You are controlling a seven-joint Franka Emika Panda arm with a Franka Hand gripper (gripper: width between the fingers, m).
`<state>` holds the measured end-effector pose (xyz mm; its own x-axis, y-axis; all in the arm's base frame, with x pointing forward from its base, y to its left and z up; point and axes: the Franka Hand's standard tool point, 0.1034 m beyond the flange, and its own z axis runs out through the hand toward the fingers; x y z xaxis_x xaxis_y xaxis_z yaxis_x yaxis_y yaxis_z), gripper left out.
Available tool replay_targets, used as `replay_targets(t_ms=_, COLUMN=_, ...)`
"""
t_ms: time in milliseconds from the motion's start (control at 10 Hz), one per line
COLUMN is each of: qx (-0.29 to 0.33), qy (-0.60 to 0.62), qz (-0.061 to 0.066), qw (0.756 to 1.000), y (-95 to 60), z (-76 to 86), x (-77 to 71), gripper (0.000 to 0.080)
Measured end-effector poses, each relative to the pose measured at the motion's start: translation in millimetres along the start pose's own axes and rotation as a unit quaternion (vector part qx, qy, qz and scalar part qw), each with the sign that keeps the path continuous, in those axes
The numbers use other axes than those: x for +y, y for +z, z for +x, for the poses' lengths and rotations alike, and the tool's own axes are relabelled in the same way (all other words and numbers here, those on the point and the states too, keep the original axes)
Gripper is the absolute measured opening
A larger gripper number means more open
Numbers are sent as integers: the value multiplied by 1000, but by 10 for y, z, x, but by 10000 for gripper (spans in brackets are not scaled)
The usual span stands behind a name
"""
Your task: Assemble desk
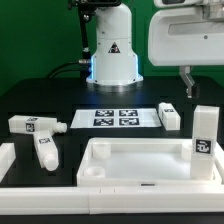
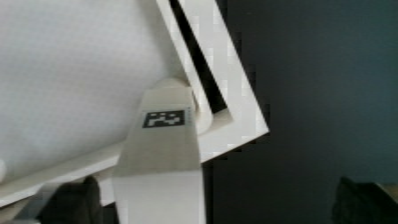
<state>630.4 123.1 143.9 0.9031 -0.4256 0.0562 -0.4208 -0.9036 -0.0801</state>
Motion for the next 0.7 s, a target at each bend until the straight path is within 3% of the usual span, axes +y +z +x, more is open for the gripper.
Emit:
replay_targets(t_ms=300, qx=0, qy=-12, qz=3, qw=1000, y=-58, z=-68, x=-43, gripper=649)
replay_targets(t_ms=600, qx=-21, qy=-104, qz=-6, qw=994, y=17, z=-588, x=90, gripper=649)
replay_targets(t_ms=700, qx=-18, qy=-149, qz=-11, qw=989, y=78, z=-692, x=136, gripper=649)
